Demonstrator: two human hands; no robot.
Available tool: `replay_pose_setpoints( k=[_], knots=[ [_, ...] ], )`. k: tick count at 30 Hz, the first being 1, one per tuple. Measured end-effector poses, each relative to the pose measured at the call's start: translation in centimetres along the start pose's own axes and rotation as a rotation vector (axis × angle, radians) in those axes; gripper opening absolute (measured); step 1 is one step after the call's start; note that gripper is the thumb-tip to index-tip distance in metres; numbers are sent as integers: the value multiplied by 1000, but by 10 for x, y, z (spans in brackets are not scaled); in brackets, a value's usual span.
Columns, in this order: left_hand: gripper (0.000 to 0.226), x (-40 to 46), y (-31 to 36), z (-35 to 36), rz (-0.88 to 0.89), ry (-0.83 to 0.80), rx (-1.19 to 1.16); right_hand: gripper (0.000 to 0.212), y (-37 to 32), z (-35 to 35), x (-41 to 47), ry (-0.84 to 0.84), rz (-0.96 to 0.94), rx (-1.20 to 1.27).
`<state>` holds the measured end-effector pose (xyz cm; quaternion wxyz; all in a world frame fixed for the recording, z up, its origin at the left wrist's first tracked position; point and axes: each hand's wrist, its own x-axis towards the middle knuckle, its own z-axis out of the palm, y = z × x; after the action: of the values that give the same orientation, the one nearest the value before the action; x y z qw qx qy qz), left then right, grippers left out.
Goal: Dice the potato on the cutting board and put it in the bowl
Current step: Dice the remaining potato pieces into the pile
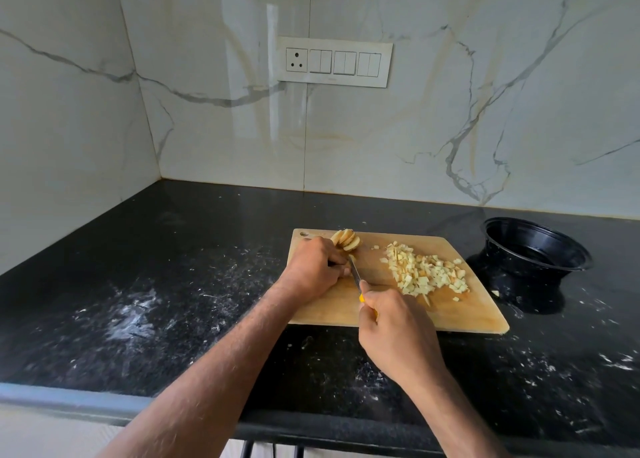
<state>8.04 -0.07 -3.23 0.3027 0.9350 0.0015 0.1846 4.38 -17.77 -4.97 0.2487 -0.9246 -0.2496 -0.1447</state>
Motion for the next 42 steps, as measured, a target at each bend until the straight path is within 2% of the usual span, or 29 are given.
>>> replay_pose_setpoints(
  k=[7,18,25,29,32,38,42],
  knots=[
    [10,-1,0,-1,13,-9,14,30,-11,5,4,-14,-33,-138],
    [16,-8,7,-1,-58,30,-21,45,2,-10,-14,-42,-130,-242],
    [23,-8,3,1,-67,14,-50,38,8,-23,-23,-35,-52,-119],
    [6,-8,1,0,-50,-3,-49,37,1,-21,-17,51,-3,-20],
    [7,-8,-2,0,-64,21,-64,36,-4,-12,-7,81,7,25],
    [8,-6,0,-2,-96,64,-73,25,-4,-4,-2,119,19,-37],
    [8,-6,2,-2,-103,58,-64,27,-4,-2,-3,131,18,-42]
  ],
)
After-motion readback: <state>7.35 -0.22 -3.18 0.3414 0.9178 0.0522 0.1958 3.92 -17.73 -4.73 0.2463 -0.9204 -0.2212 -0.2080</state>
